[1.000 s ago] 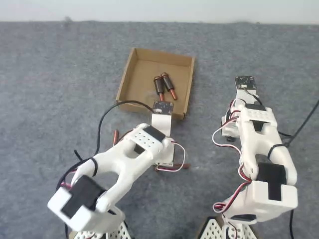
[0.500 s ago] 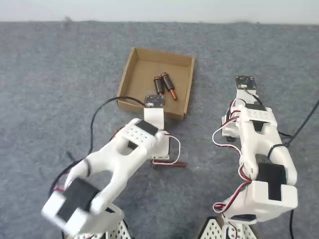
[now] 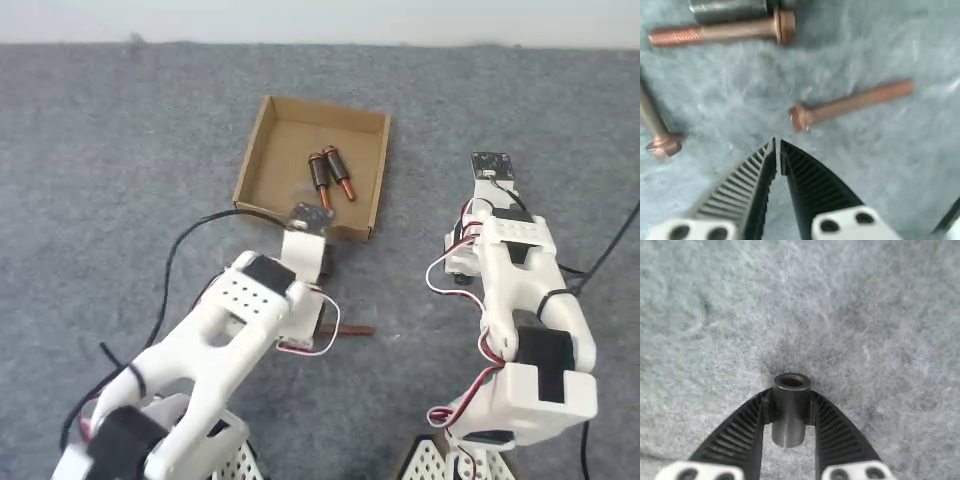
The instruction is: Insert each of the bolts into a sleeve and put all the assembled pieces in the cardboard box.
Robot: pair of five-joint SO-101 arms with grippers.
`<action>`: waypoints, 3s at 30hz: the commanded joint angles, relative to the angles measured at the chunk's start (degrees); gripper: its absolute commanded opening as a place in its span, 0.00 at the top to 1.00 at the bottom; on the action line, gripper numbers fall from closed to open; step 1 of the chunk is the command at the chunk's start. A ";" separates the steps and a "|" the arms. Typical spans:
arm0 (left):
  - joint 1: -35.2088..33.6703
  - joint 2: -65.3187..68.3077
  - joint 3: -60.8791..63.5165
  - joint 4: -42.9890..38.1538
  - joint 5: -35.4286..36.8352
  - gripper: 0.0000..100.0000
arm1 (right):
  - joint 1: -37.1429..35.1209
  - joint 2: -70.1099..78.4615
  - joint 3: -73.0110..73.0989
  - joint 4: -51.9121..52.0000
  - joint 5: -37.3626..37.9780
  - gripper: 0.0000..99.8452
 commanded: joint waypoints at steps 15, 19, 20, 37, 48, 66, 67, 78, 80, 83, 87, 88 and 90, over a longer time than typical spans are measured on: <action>13.36 4.84 2.33 -10.11 4.92 0.99 | -0.66 -1.89 -0.79 -0.57 0.97 0.99; 8.79 9.85 -0.84 -10.37 5.01 0.99 | -0.66 -1.89 -0.79 -0.31 0.97 0.99; 7.21 11.16 -1.98 -10.37 5.01 0.99 | -0.66 -1.89 -0.79 -0.31 0.97 0.99; -1.49 21.19 -12.88 -17.76 16.62 0.99 | -0.66 -1.89 -0.79 -0.31 0.97 0.99; -0.88 20.92 -13.85 -28.66 25.23 0.99 | -0.66 -1.98 -0.79 -0.31 1.05 0.99; 1.67 9.23 -9.19 -24.62 25.49 0.82 | -1.27 -1.98 -0.79 -0.57 1.05 0.99; 1.41 9.23 -9.10 -24.26 25.49 0.81 | -1.27 -1.98 -0.79 -0.57 1.05 0.99; 1.41 14.77 -9.71 -24.26 25.32 0.80 | -1.10 -2.07 -0.79 -0.48 1.05 0.99; 1.32 18.55 -12.18 -24.00 25.32 0.80 | -1.10 -2.07 -0.79 -0.48 1.05 0.99; 0.44 22.68 -15.52 -23.91 25.32 0.85 | -1.10 -2.07 -0.79 -0.40 1.05 0.99; -2.02 26.64 -19.56 -24.00 25.32 0.96 | -1.27 -2.07 -0.70 -0.31 2.64 0.99; -2.46 27.34 -20.26 -24.00 25.32 0.98 | -1.27 -2.07 -0.70 -0.31 2.64 0.99; -2.64 28.31 -21.14 -24.00 25.32 0.98 | -1.27 -2.07 -0.70 -0.31 2.64 0.99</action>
